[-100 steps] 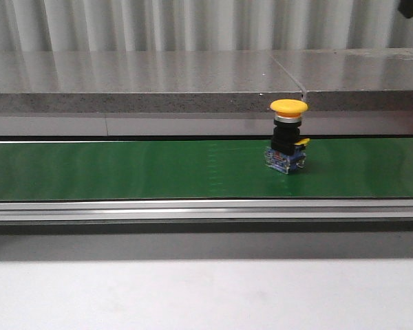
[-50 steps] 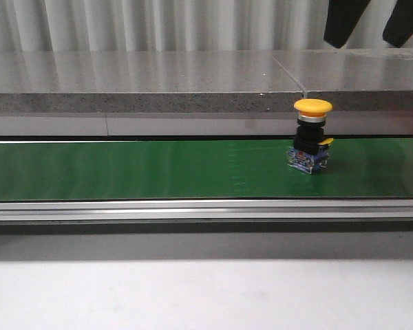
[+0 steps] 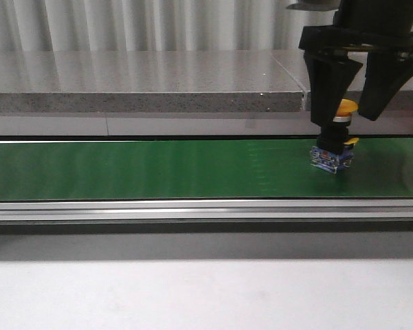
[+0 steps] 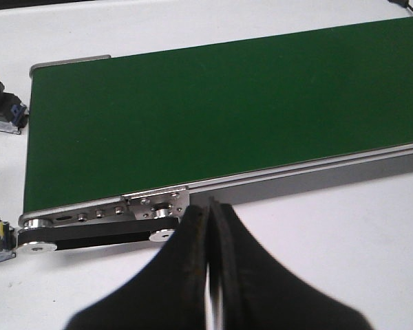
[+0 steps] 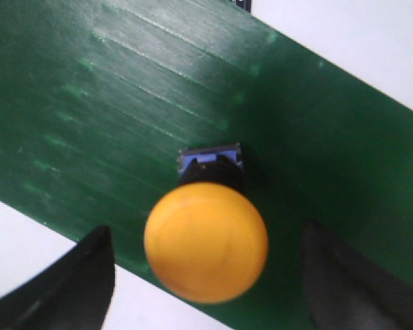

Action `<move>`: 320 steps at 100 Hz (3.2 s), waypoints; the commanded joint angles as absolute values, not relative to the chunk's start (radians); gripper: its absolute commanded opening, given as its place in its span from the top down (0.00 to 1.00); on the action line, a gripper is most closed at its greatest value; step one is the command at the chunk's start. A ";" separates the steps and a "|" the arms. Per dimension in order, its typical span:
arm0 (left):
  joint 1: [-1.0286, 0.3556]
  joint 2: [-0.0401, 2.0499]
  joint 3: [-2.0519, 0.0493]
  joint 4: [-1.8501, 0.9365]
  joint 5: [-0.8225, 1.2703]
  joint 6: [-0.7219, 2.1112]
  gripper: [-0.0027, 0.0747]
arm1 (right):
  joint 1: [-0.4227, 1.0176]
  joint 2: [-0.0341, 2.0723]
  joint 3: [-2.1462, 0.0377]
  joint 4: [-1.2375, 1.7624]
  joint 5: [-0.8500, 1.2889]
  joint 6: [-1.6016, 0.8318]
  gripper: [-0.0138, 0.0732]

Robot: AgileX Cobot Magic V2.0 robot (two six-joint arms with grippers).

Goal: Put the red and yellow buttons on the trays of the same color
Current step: 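Move the right gripper down onto the yellow button on the belt, then close the right gripper on the yellow button and lift it, then lower the yellow button into the yellow tray and open the right gripper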

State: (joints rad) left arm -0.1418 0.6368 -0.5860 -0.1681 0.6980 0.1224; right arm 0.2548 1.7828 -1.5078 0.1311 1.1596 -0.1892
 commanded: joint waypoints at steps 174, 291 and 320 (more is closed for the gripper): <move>-0.148 0.634 -0.611 -0.185 0.628 0.121 0.99 | -0.297 1.394 -1.241 0.070 1.087 0.100 0.48; -0.148 0.634 -0.611 -0.185 0.628 0.121 0.99 | -0.581 1.489 -0.946 0.075 0.718 0.145 0.48; -0.148 0.634 -0.611 -0.185 0.628 0.121 0.99 | -0.581 1.539 -0.946 0.081 0.668 0.145 0.48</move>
